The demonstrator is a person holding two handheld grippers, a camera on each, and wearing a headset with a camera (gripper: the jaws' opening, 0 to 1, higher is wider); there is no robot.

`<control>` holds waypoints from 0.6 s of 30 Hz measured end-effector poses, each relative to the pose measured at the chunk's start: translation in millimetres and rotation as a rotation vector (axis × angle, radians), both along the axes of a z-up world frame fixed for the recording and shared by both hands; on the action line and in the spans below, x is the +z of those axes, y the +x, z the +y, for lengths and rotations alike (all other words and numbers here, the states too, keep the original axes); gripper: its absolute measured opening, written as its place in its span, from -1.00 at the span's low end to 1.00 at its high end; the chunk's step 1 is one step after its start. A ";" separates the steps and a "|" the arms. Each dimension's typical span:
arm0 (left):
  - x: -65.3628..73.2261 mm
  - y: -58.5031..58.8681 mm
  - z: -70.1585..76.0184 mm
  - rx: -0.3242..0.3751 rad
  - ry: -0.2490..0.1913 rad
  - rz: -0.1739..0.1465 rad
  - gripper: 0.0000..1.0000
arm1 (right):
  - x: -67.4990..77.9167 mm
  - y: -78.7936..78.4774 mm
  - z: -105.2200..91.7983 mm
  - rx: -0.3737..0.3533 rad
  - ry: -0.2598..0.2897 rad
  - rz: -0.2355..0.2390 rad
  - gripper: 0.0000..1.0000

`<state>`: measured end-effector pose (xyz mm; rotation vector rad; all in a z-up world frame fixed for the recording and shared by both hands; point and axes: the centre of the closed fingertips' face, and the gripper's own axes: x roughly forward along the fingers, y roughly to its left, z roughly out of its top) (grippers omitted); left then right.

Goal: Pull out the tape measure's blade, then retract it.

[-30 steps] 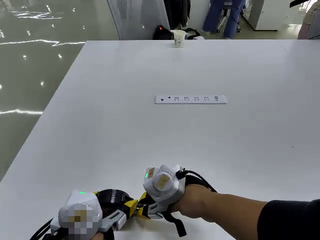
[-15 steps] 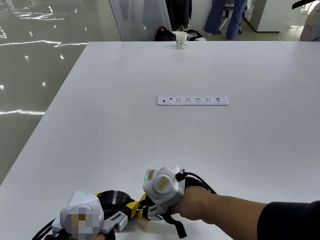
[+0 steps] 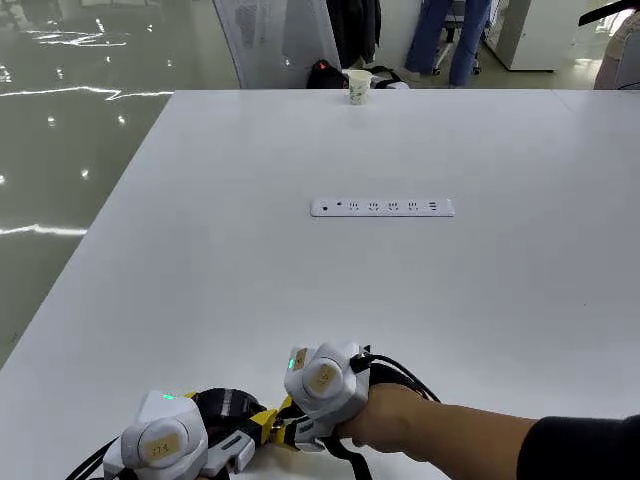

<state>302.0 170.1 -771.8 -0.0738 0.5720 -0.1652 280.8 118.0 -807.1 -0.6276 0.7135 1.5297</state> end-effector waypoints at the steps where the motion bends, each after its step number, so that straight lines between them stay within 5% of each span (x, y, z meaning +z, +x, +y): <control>1: -0.8 0.3 0.3 0.000 0.000 0.000 0.26 | 0.3 0.2 -3.1 -0.009 -0.001 0.007 -0.69; 7: -1.1 -0.3 -0.1 -0.008 0.011 -0.004 0.26 | 8.5 -3.3 -16.5 -0.028 0.022 0.030 -0.79; 12: -1.6 -1.0 -0.3 -0.017 0.016 0.008 0.26 | 14.1 -1.0 -27.2 -0.054 0.045 0.001 -0.54; 18: 0.3 -3.9 -2.7 -0.024 -0.008 0.032 0.34 | 21.9 1.5 -44.3 -0.118 0.074 -0.005 -0.55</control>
